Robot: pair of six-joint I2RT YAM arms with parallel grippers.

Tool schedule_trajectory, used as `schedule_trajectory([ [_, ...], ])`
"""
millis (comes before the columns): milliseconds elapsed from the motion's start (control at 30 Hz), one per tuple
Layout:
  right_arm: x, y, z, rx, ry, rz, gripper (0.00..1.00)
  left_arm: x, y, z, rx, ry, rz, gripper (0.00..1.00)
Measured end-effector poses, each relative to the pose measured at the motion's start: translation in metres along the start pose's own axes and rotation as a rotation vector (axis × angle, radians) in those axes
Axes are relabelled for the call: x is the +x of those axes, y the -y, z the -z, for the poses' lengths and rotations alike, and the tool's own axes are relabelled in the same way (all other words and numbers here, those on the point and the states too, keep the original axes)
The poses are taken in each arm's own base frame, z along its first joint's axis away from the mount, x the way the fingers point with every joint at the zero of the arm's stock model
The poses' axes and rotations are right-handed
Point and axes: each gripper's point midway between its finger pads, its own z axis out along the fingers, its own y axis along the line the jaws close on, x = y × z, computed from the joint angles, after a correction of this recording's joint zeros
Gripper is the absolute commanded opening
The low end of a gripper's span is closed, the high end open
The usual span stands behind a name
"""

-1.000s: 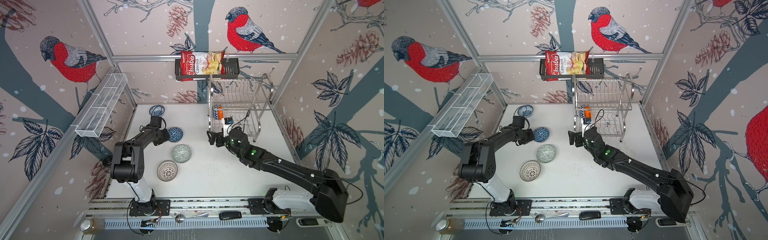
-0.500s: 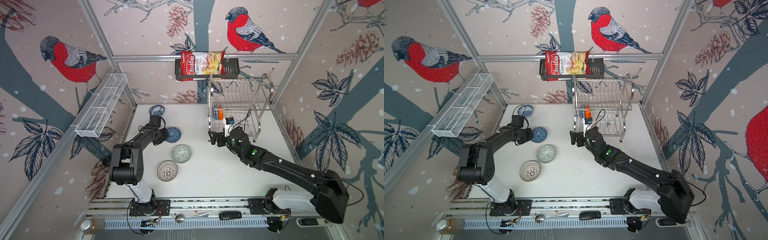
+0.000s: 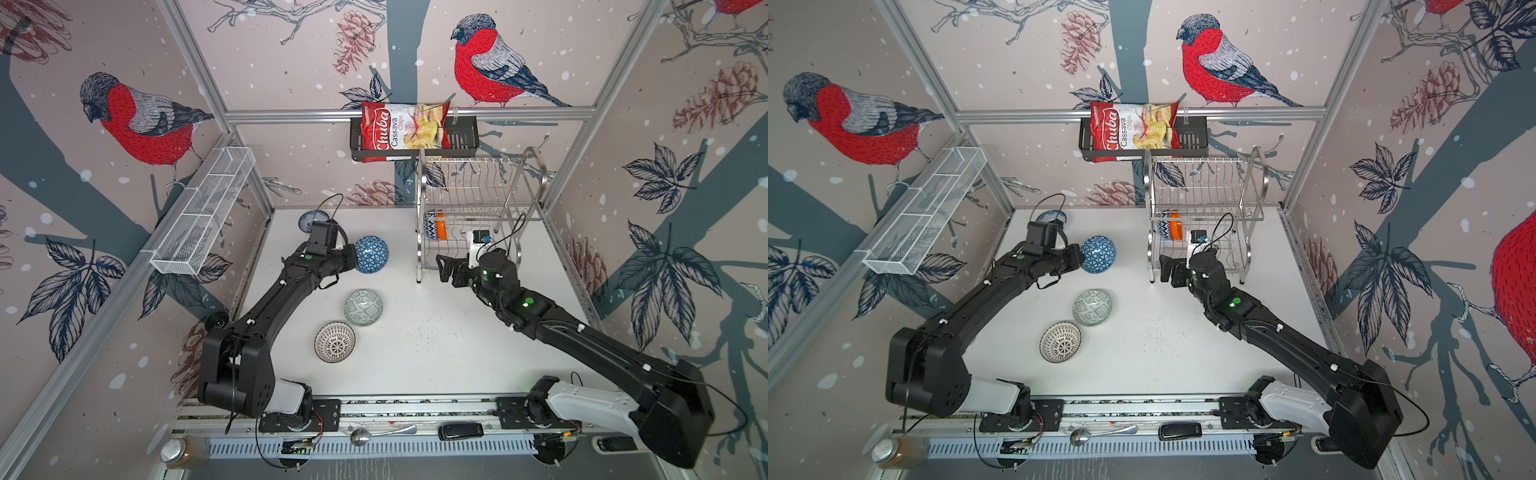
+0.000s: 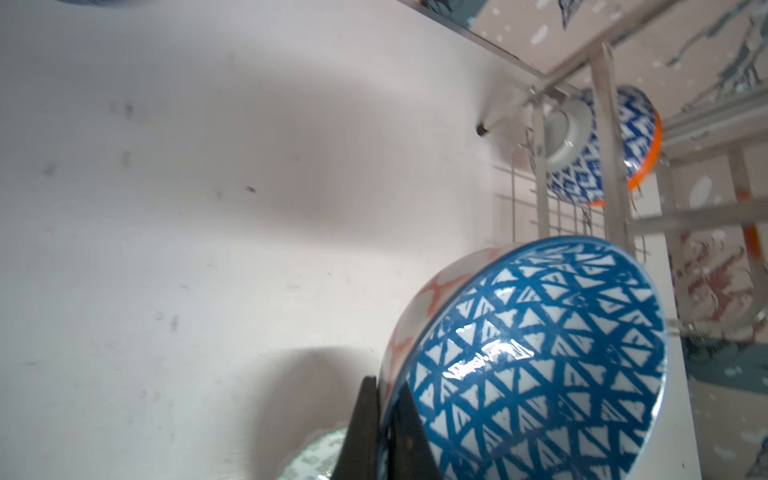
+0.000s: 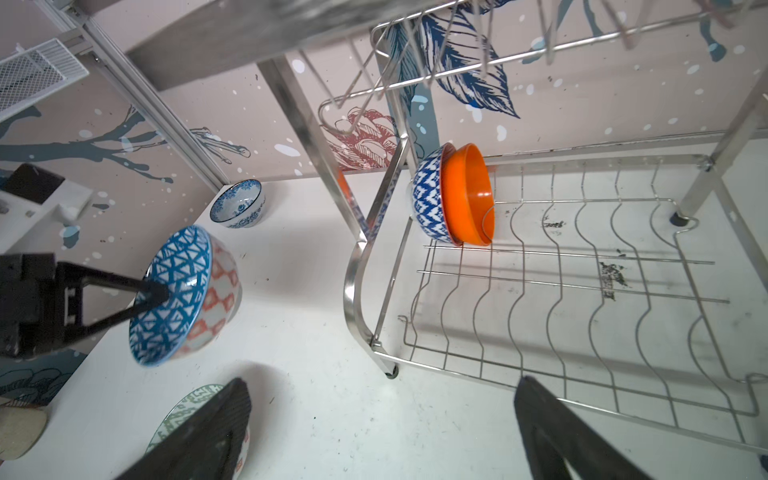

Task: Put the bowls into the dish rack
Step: 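Move the blue bowl toward the table center with the left gripper and release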

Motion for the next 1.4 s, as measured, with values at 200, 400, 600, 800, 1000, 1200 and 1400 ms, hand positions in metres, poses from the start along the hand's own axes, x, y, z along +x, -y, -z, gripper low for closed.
schedule_trajectory([
  [200, -0.007, 0.027, 0.013, 0.046, 0.033, -0.026, 0.99, 0.054, 0.033, 0.008, 0.024, -0.073, -0.077, 0.00],
  [400, -0.007, 0.048, 0.018, 0.088, 0.042, -0.044, 0.99, 0.115, 0.064, -0.009, 0.050, -0.198, -0.161, 0.00],
  [600, 0.000, 0.062, 0.021, 0.124, 0.018, -0.035, 1.00, 0.157, 0.073, -0.037, 0.010, -0.300, -0.219, 0.00],
  [800, 0.010, 0.068, 0.025, 0.135, -0.007, -0.036, 1.00, 0.158, 0.080, -0.062, -0.018, -0.307, -0.229, 0.00],
  [1000, 0.012, 0.072, 0.029, 0.140, -0.001, -0.040, 1.00, 0.154, 0.089, -0.072, -0.014, -0.298, -0.235, 0.00],
  [1200, 0.014, 0.072, 0.028, 0.133, -0.007, -0.041, 1.00, 0.152, 0.090, -0.076, -0.018, -0.295, -0.248, 0.07],
  [1400, 0.016, 0.070, 0.027, 0.117, -0.017, -0.042, 0.99, 0.150, 0.092, -0.076, -0.016, -0.289, -0.256, 0.10],
])
